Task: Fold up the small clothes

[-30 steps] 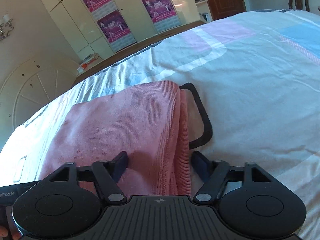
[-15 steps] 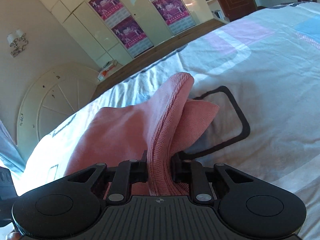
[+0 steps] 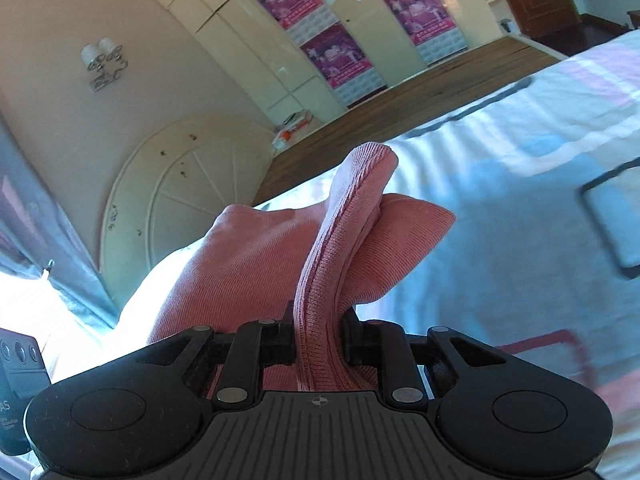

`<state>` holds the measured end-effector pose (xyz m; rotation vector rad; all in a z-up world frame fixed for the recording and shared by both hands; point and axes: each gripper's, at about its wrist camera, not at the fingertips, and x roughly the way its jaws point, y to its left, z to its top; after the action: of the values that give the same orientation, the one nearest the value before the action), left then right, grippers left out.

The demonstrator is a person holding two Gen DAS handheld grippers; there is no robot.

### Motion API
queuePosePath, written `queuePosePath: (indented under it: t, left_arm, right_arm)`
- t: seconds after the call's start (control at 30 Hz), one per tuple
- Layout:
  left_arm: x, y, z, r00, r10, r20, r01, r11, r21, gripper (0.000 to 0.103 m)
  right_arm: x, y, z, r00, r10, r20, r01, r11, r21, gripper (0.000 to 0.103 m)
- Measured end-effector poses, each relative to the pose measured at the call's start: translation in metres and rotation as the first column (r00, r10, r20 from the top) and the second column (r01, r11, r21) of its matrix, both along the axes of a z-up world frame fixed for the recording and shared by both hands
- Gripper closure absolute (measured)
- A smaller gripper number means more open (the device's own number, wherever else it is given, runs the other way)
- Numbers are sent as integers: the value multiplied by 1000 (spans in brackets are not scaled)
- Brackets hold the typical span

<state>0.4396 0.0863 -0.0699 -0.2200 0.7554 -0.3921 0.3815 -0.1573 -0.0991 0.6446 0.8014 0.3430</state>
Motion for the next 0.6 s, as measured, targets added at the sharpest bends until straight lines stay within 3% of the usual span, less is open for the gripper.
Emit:
queuePosePath:
  t: [0.33,0.47,0.6]
  left_arm:
    - [32,161,0,999,44,10,-45,998,37,73]
    - [44,200,-14,997,73,3,-73,997,34,73]
    - [54,222,-50,991,113,-67,-109,992,58,68]
  right_arm:
    - [38,167,-24,998,44,-41,-43,999,11,84]
    - [61,202,-40,997,52,-63,-52,999,-5,84]
    - [76,213,-67,992,42,-119,-52,995,-86,83]
